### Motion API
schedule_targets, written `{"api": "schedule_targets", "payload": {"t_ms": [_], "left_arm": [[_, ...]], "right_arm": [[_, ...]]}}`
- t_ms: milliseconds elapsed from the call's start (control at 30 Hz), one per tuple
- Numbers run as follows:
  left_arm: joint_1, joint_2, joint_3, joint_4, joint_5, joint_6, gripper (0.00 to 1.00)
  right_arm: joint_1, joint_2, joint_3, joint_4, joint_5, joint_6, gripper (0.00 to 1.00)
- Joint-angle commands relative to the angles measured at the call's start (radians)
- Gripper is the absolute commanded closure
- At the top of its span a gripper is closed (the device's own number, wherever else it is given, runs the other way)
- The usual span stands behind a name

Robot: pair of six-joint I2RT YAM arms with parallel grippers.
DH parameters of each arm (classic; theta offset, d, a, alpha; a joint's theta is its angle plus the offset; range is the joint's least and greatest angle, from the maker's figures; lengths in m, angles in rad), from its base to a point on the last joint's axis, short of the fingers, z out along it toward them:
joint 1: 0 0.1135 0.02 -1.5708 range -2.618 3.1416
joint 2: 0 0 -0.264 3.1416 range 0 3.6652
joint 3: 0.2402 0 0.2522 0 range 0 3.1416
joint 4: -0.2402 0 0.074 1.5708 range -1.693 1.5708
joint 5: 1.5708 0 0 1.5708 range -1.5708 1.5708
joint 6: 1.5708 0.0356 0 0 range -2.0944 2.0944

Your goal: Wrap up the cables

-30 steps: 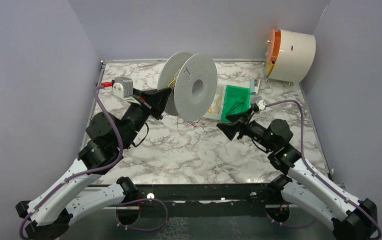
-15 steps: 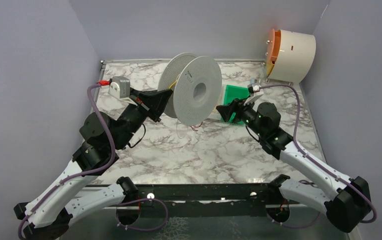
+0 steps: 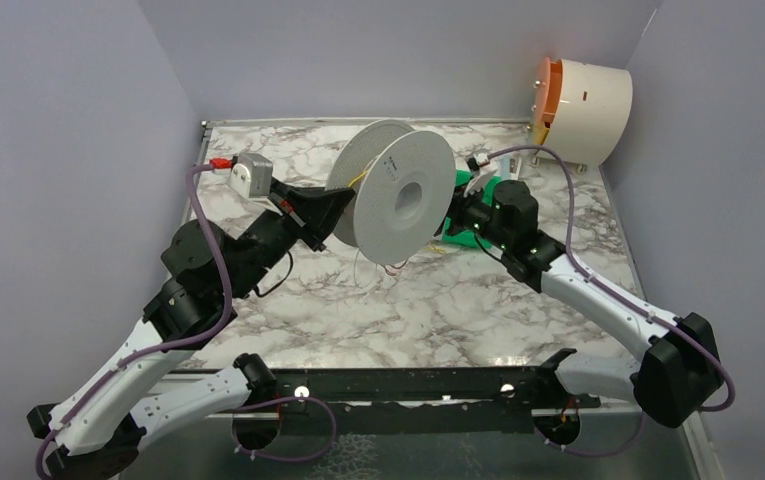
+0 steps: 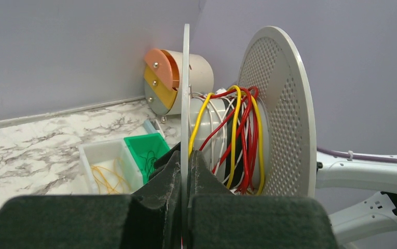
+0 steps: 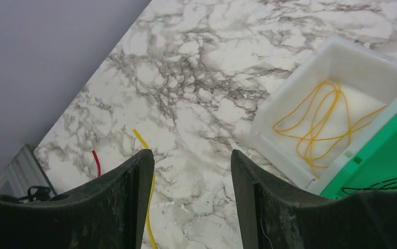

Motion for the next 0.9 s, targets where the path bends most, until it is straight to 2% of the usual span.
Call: {"api": "schedule_targets", "payload": {"t_ms": [0, 167, 333, 633, 867], "left_arm": [[0.0, -0.002, 0.057, 0.079, 0.066, -0.014, 1.0], [-0.001, 0.017, 0.073, 0.074, 0.103, -0.02, 1.0], [-0.001, 0.031, 0.089, 0.072, 0.125, -0.026, 1.0], [-0.001, 0.029, 0.103, 0.054, 0.136, -0.022, 1.0], [-0.001, 0.024, 0.094, 0.054, 0.146, -0.021, 1.0]], "right_arm": [[-0.007, 0.053, 0.038, 0.011, -0.212, -0.02, 0.4], [-0.007, 0.095, 0.061, 0.048, -0.35, -0.043, 0.42], [-0.006, 0.195, 0.201, -0.021, -0.473, -0.091, 0.45], [-0.007, 0.236, 0.197, 0.01, -0.5, -0.072, 0.51], [-0.006, 0.228, 0.157, 0.029, -0.511, -0.079, 0.51]]}}
